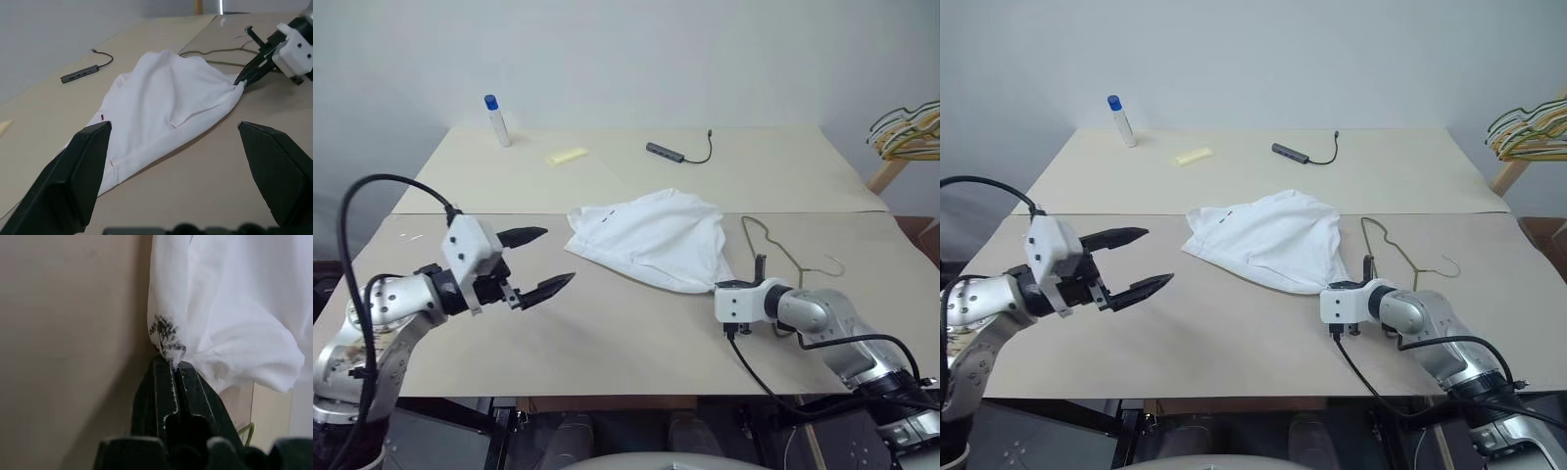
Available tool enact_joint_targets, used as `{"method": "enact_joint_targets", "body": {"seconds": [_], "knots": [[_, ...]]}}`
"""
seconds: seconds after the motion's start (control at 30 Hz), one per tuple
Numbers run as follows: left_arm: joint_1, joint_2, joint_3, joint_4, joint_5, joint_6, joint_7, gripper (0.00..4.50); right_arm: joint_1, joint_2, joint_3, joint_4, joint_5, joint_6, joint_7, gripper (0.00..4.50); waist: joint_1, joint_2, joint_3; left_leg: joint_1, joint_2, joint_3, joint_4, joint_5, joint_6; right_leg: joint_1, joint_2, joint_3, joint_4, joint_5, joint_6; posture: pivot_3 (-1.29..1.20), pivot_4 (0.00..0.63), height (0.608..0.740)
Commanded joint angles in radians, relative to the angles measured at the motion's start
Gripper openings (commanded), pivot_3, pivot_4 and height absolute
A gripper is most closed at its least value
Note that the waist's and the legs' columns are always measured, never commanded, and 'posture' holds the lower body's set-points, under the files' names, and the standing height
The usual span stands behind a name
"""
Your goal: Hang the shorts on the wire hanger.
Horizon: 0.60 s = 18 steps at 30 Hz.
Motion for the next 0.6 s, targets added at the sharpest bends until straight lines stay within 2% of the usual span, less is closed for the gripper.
{"method": "enact_joint_targets", "body": {"seconds": [0.03,0.2,0.33,0.43,0.53,0.57,0.6], "knots": [[-0.014,0.030,-0.119,0.069,0.226,-0.142,0.032,4.50,0.006,-0.023,-0.060,-0.057,0.039,-0.019,0.002,0.01,0.001,0.000,0.000,0.000,0.000,0.000,0.000,0.000,0.000,0.000,0.000,0.000,0.000,0.000,0.000,-0.08,0.000,0.740],[-0.151,-0.019,-0.299,0.325,0.477,-0.344,0.091,4.50,0.056,-0.073,-0.104,-0.106,0.112,-0.070,0.040,0.01,0.005,0.000,0.000,0.000,-0.001,0.000,0.000,0.000,0.000,0.001,0.000,-0.001,0.000,0.000,0.000,-0.12,0.000,0.740],[-0.336,-0.086,-0.433,0.660,0.695,-0.571,0.205,4.50,0.086,-0.090,-0.130,-0.130,0.145,-0.076,0.058,0.01,0.001,0.000,0.000,0.000,-0.001,0.000,0.000,0.000,0.000,0.001,0.000,-0.001,-0.001,0.000,0.000,-0.15,0.000,0.740],[-0.440,-0.140,-0.486,0.862,0.793,-0.662,0.287,4.50,0.096,-0.087,-0.140,-0.147,0.149,-0.068,0.057,0.01,-0.009,-0.001,0.000,-0.001,-0.001,0.000,0.000,0.000,0.000,0.000,0.000,-0.001,0.000,0.000,0.001,-0.18,0.000,0.740],[-0.493,-0.178,-0.523,0.997,0.837,-0.704,0.301,4.50,0.108,-0.087,-0.153,-0.173,0.160,-0.051,0.064,0.01,-0.033,-0.001,0.000,-0.002,-0.001,0.000,0.000,0.000,0.000,-0.001,-0.001,-0.001,-0.001,0.000,0.001,-0.21,0.000,0.740],[-0.500,-0.187,-0.529,1.024,0.839,-0.711,0.293,4.31,0.111,-0.088,-0.157,-0.179,0.162,-0.047,0.066,0.00,-0.034,-0.001,0.000,-0.002,-0.001,0.000,0.000,0.000,0.000,-0.002,-0.001,0.000,0.000,0.000,0.001,-0.21,0.000,0.740],[-0.513,-0.198,-0.536,1.058,0.851,-0.713,0.304,4.31,0.115,-0.087,-0.163,-0.187,0.164,-0.040,0.064,0.00,-0.050,-0.001,-0.001,-0.002,-0.001,0.000,0.000,0.000,0.000,-0.002,-0.001,0.000,0.000,0.000,0.001,-0.23,0.000,0.740]]}}
